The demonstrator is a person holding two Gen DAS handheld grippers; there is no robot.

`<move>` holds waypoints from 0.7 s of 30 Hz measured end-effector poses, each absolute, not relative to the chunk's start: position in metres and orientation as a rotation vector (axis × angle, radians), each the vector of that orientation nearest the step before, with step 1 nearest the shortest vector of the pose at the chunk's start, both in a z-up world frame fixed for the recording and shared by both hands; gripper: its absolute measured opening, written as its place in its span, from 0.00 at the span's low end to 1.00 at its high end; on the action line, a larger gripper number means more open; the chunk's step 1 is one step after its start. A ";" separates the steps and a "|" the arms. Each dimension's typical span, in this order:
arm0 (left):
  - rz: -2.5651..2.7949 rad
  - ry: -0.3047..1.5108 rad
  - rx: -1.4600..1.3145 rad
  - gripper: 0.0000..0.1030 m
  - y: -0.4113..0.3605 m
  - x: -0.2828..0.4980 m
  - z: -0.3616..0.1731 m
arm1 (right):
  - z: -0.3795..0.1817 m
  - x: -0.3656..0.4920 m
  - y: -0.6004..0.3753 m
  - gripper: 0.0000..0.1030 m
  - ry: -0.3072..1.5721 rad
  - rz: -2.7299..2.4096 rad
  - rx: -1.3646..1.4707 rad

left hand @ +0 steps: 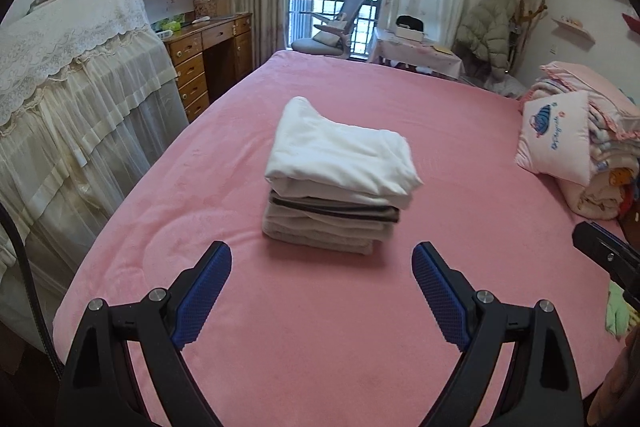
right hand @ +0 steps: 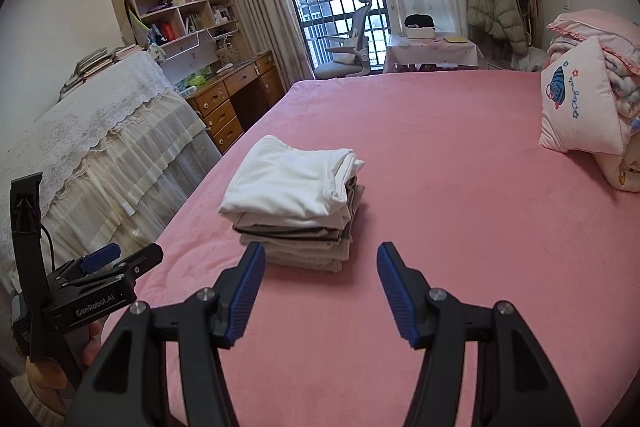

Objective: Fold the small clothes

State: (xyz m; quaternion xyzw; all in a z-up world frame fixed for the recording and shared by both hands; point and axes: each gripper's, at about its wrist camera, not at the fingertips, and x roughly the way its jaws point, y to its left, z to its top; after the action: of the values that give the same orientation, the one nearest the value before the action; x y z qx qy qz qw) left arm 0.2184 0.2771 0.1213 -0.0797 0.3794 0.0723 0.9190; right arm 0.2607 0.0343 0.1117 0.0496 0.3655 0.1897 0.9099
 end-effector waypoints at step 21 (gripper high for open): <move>0.013 0.741 -0.086 1.00 0.138 0.082 0.108 | 0.080 0.104 -0.078 0.68 0.726 0.262 0.033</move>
State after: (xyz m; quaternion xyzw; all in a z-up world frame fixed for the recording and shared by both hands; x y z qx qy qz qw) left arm 0.0821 0.1375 0.1077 -0.0421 0.3618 0.0062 0.9313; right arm 0.1044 -0.0782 0.0803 0.0159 0.3539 0.1276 0.9264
